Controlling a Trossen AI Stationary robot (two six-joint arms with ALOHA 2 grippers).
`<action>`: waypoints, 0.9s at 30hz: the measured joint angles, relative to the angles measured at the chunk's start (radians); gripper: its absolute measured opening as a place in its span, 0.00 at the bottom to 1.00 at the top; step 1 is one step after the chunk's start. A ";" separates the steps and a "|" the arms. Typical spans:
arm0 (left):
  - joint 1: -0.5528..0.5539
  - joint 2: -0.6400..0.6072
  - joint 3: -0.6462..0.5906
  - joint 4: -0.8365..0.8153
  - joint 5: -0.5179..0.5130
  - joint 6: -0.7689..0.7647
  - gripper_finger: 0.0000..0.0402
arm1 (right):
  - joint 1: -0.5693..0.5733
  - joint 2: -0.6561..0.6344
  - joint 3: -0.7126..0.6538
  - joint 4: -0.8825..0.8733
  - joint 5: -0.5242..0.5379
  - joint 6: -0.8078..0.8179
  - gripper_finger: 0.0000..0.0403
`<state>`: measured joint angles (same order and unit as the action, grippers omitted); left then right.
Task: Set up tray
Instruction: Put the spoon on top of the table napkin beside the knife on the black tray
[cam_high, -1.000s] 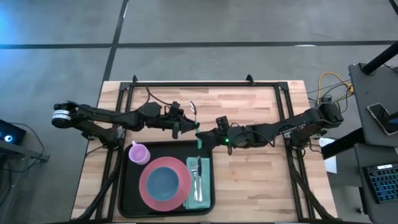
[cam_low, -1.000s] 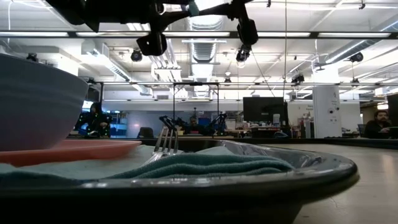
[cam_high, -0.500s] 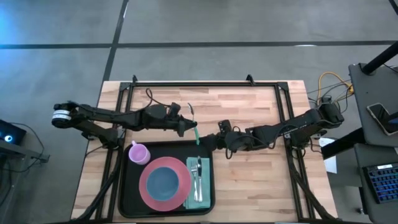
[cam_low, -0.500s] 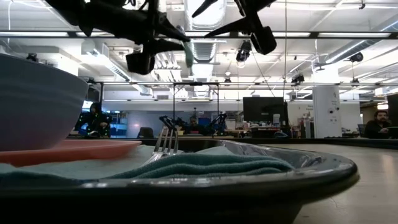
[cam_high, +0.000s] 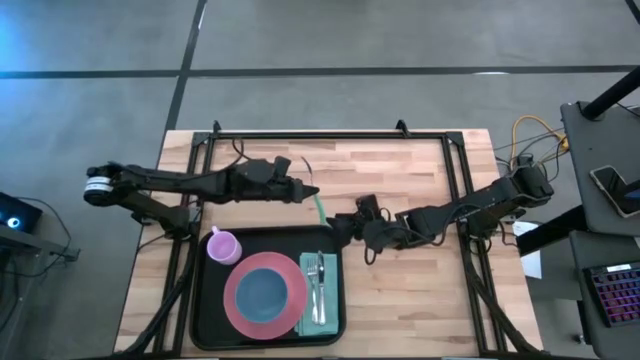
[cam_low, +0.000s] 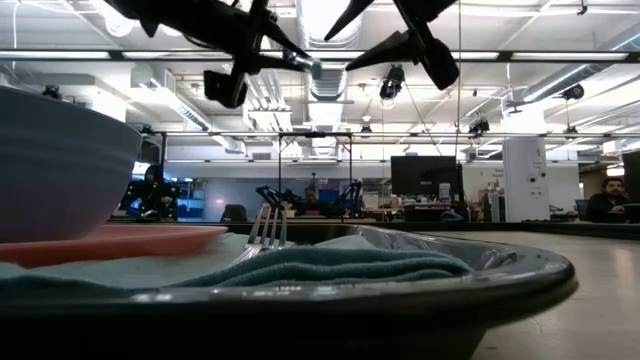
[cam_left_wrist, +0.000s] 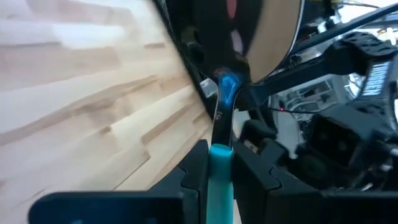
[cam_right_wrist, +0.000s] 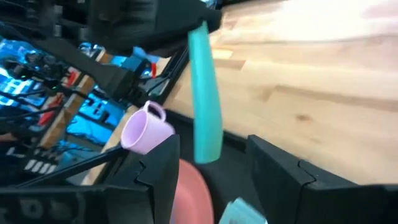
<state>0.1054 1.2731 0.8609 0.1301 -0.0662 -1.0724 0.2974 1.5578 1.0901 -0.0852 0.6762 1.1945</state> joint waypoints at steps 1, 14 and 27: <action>0.002 0.003 0.011 0.002 -0.002 0.003 0.09 | 0.000 0.000 0.000 -0.001 0.008 -0.009 0.43; 0.000 0.218 0.245 -0.109 0.086 0.057 0.09 | 0.000 0.002 0.000 -0.041 0.054 -0.024 0.43; 0.000 0.255 0.278 -0.165 0.088 0.093 0.09 | 0.005 0.002 0.000 -0.143 0.032 0.060 0.28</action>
<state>0.1059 1.5276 1.1385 -0.0349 0.0223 -0.9795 0.3019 1.5597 1.0904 -0.2280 0.7087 1.2547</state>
